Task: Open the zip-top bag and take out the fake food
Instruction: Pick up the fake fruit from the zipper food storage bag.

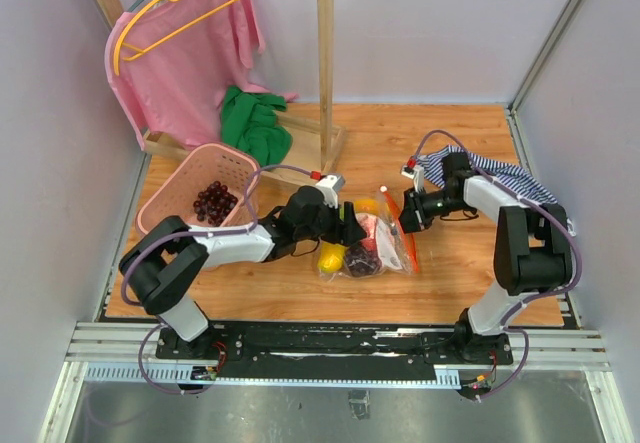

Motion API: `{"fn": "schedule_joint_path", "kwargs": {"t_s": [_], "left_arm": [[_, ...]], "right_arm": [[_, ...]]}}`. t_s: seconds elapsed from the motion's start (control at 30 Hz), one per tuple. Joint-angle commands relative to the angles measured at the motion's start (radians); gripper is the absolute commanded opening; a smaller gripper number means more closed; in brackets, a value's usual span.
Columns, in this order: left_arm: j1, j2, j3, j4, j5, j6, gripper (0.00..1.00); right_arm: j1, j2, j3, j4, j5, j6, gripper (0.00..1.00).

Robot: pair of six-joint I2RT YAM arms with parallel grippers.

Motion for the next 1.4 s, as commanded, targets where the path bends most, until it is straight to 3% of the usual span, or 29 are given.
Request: {"fn": "schedule_joint_path", "kwargs": {"t_s": [0.0,0.2,0.43,0.67,0.8,0.97,1.17,1.37], "left_arm": [[0.014,-0.111,-0.039,-0.057,-0.037,0.044,0.70],[0.023,-0.200,-0.090,-0.088,-0.047,0.041,0.69],[0.023,-0.202,-0.135,-0.054,-0.030,-0.044,0.35],[0.003,-0.036,-0.048,-0.005,0.033,-0.064,0.33],[-0.001,0.064,0.010,-0.035,-0.002,-0.050,0.30],[-0.001,0.153,0.040,-0.073,-0.044,-0.036,0.19],[-0.001,0.233,0.017,-0.044,-0.037,-0.056,0.14],[-0.010,0.267,0.032,0.036,0.045,-0.087,0.14]], "right_arm": [[-0.034,-0.055,0.023,-0.051,-0.017,-0.093,0.04],[-0.039,-0.028,0.015,-0.051,-0.062,-0.069,0.07],[-0.036,0.043,0.010,-0.023,-0.135,-0.010,0.30],[-0.026,0.072,0.004,-0.039,-0.197,0.010,0.50],[-0.015,0.096,-0.019,0.017,-0.134,0.079,0.54],[-0.009,0.152,-0.032,0.080,-0.049,0.180,0.54],[0.010,0.156,-0.040,0.098,-0.140,0.205,0.58],[0.110,0.183,-0.023,0.113,-0.181,0.240,0.62]]}}
